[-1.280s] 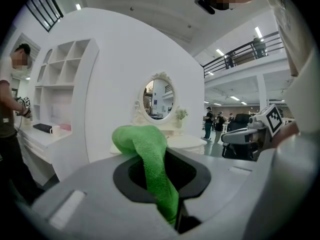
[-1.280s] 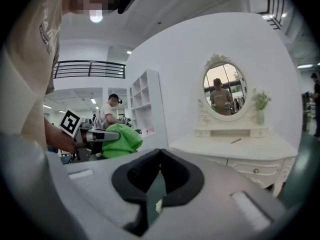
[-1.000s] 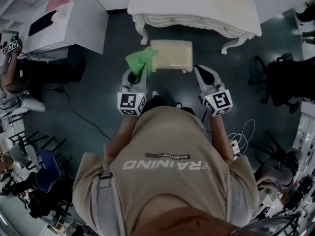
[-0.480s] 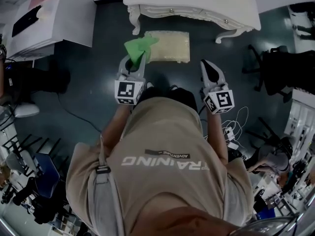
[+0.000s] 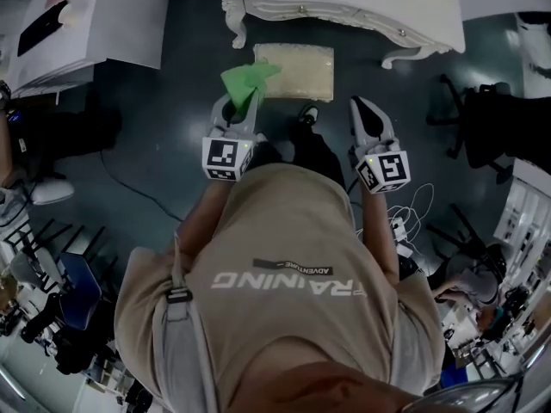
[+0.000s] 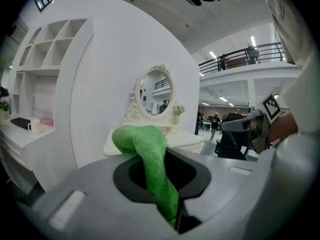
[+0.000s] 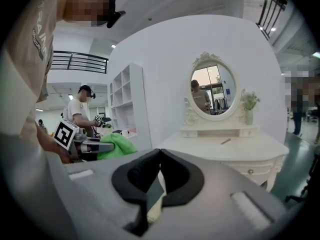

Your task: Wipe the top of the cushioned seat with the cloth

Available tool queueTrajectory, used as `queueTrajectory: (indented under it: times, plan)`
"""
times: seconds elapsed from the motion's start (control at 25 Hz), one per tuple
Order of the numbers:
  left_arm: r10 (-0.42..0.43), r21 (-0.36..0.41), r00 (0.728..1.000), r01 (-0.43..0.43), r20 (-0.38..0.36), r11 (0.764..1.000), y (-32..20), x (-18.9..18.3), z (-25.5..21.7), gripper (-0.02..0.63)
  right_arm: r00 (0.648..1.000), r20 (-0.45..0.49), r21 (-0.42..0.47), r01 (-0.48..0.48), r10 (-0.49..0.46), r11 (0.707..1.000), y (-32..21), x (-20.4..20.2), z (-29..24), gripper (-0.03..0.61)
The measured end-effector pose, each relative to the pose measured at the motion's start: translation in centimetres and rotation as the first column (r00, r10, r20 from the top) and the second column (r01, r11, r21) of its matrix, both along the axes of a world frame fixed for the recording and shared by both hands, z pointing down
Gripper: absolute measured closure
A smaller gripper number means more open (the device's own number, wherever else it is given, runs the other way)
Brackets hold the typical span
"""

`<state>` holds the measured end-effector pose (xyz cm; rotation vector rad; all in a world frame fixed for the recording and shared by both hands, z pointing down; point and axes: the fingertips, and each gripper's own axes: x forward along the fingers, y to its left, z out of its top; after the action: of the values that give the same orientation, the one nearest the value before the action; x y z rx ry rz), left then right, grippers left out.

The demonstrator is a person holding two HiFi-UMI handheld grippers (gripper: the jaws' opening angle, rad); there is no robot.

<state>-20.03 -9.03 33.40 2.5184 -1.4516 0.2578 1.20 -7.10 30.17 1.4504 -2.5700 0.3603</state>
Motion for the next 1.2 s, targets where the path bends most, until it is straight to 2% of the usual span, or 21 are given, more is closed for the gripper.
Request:
queueTrajectory:
  times: [0.16,0.36,0.52,0.8,1.0,1.2]
  plan:
    - [-0.061,-0.007,0.998,0.061,0.029,0.998,-1.8,0.4,-0.9,0.566,0.999,0.012,0.005,0.047,-0.047,0.999,-2.9,1.0,0.2,0.577]
    - [-0.084,-0.025,0.993,0.086,0.079,0.996,-4.8,2.8,-0.8,0.566,0.995,0.023,0.021,0.095,-0.095,0.995,-7.4,3.6,0.9,0.577]
    - [-0.121,-0.056,0.989,0.126,0.090,0.990,-7.3,4.5,-0.6,0.566,0.989,0.044,-0.019,0.140,-0.139,0.990,-9.8,5.3,3.2,0.577]
    - [-0.223,-0.129,0.971,0.232,0.082,0.964,-11.1,7.5,1.4,0.566,0.970,0.056,-0.099,0.239,-0.235,0.966,-13.1,8.0,8.6,0.577]
    - [-0.240,-0.162,0.964,0.257,0.115,0.953,-12.7,8.8,3.1,0.566,0.965,0.095,-0.158,0.256,-0.243,0.954,-14.6,9.1,12.3,0.577]
    - [-0.231,-0.212,0.962,0.258,0.142,0.943,-13.6,8.1,6.8,0.566,0.966,0.091,-0.228,0.256,-0.241,0.940,-15.8,8.6,17.0,0.577]
